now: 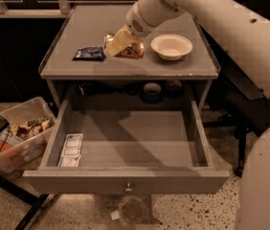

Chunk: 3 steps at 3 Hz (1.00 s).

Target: Place orange can into top drawer

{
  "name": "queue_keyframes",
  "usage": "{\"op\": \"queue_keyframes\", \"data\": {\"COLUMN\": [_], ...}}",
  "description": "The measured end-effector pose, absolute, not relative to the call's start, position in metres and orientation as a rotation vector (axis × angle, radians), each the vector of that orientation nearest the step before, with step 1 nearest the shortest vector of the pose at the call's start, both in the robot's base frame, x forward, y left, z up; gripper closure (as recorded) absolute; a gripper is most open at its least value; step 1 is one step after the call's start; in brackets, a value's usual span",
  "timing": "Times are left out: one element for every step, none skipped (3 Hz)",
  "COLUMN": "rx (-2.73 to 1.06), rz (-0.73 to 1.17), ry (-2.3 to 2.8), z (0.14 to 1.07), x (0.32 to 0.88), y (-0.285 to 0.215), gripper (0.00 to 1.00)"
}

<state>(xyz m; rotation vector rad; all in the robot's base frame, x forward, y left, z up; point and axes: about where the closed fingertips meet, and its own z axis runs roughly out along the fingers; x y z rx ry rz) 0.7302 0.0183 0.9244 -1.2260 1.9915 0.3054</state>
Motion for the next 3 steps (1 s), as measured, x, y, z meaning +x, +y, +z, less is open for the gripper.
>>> {"op": "queue_keyframes", "data": {"rx": [-1.290,-1.375,-1.454], "rz": [0.384,0.486,0.629], "ry": [1.979,2.048,2.217], "z": [0.941,0.931,0.873], "x": [0.708,0.686,0.669], "y": [0.007,-0.010,-0.028], "gripper": [1.00,1.00,1.00]}}
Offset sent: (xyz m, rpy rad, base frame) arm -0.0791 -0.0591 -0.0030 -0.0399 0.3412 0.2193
